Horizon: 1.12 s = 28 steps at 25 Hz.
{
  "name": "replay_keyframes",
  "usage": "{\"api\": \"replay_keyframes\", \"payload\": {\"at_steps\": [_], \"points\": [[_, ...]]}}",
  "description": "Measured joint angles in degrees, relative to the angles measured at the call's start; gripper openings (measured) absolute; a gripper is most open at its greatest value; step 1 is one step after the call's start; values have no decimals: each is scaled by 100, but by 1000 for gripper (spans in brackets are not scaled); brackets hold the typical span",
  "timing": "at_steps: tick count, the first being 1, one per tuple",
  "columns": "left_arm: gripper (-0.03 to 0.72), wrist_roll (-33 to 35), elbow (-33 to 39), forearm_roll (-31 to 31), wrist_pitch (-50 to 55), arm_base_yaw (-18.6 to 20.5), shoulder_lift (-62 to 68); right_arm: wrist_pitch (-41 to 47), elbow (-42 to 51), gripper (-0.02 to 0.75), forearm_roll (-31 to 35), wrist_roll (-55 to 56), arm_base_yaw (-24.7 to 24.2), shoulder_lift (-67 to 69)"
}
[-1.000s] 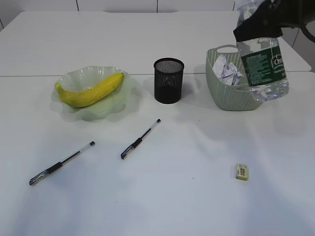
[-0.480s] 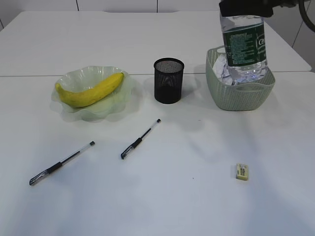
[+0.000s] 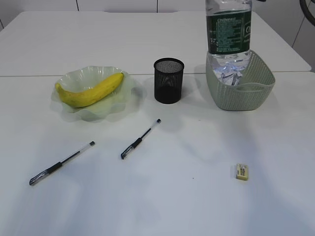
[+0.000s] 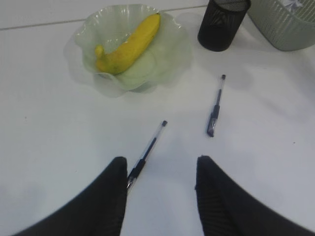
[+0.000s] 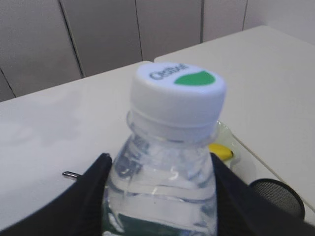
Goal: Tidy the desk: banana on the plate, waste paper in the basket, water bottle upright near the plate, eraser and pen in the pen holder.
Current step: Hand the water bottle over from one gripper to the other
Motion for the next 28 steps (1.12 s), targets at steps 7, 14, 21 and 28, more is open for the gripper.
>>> {"api": "replay_keyframes", "payload": {"at_steps": [7, 14, 21, 28], "points": [[328, 765, 0, -782, -87, 0, 0, 283, 0, 377, 478, -349, 67, 0], [328, 1667, 0, -1725, -121, 0, 0, 310, 0, 377, 513, -477, 430, 0], [329, 3228, 0, -3123, -129, 0, 187, 320, 0, 377, 567, -530, 993, 0], [352, 5777, 0, -4802, 260, 0, 666, 331, 0, 377, 844, -655, 1435, 0]]}}
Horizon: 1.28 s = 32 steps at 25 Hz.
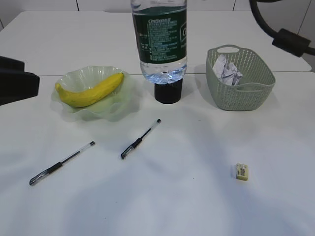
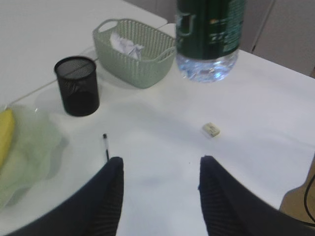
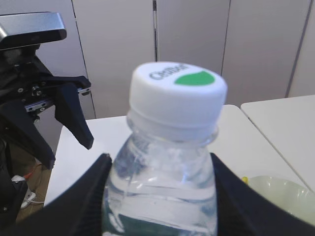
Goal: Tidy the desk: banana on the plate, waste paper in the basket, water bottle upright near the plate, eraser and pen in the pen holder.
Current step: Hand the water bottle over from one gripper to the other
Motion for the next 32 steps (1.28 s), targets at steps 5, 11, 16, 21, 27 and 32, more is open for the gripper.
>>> {"api": "replay_keyframes", "payload": {"at_steps": [5, 11, 16, 21, 27, 32], "points": [[393, 1669, 0, -1124, 273, 0, 131, 0, 0, 377, 129, -40, 107, 0], [417, 2341, 0, -1630, 592, 0, 470, 0, 0, 376, 369, -161, 222, 0], [514, 2796, 0, -2078, 768, 0, 771, 0, 0, 376, 424, -249, 447, 0], [563, 3081, 0, -2421, 780, 0, 944, -51, 0, 376, 488, -276, 618, 0], [567, 3480, 0, -2933, 898, 0, 1001, -126, 0, 376, 536, -333, 772, 0], [568, 3757, 0, -3371, 1057, 0, 1055, -271, 0, 376, 572, -380, 904, 0]]}}
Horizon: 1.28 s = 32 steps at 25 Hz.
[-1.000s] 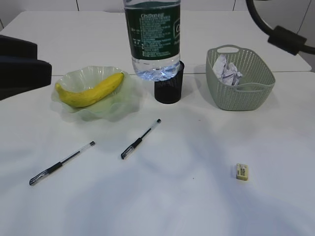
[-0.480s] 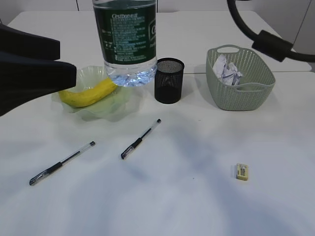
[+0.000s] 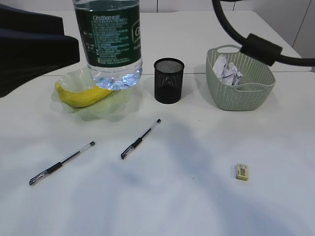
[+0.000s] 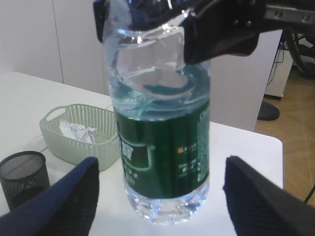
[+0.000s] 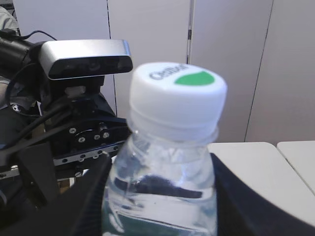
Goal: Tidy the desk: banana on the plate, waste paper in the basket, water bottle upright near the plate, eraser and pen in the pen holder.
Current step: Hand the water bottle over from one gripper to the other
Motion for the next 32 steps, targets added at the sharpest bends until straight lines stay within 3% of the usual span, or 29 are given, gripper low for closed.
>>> {"api": "replay_keyframes", "payload": {"at_steps": [9, 27, 32], "points": [[569, 323, 0, -343, 143, 0, 108, -173, 0, 376, 46, -126, 395, 10], [567, 410, 0, -472, 212, 0, 108, -246, 0, 376, 471, -402, 670, 219], [495, 410, 0, -472, 226, 0, 108, -246, 0, 376, 484, -435, 670, 228]]}}
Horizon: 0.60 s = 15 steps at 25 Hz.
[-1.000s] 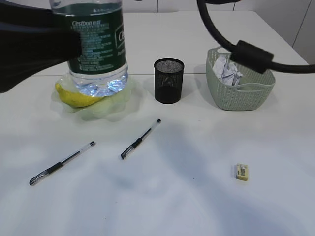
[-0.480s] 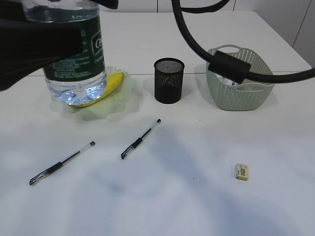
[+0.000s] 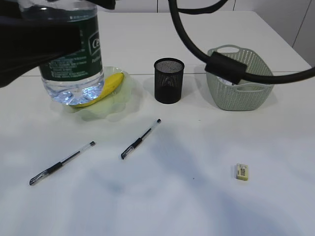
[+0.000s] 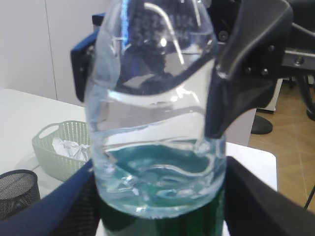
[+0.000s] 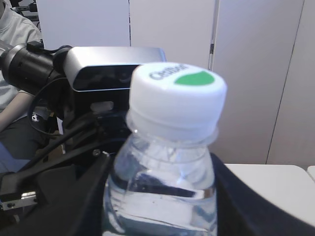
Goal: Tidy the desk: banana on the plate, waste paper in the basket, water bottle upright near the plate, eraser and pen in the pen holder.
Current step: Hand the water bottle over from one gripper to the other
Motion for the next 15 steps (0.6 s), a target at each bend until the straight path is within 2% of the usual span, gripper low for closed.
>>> {"api": "replay_keyframes", "payload": {"at_steps": [8, 15], "points": [[474, 0, 0, -8, 10, 0, 0, 0, 0, 376, 20, -12, 0, 0], [396, 0, 0, -8, 10, 0, 0, 0, 0, 379, 20, -20, 0, 0]]}}
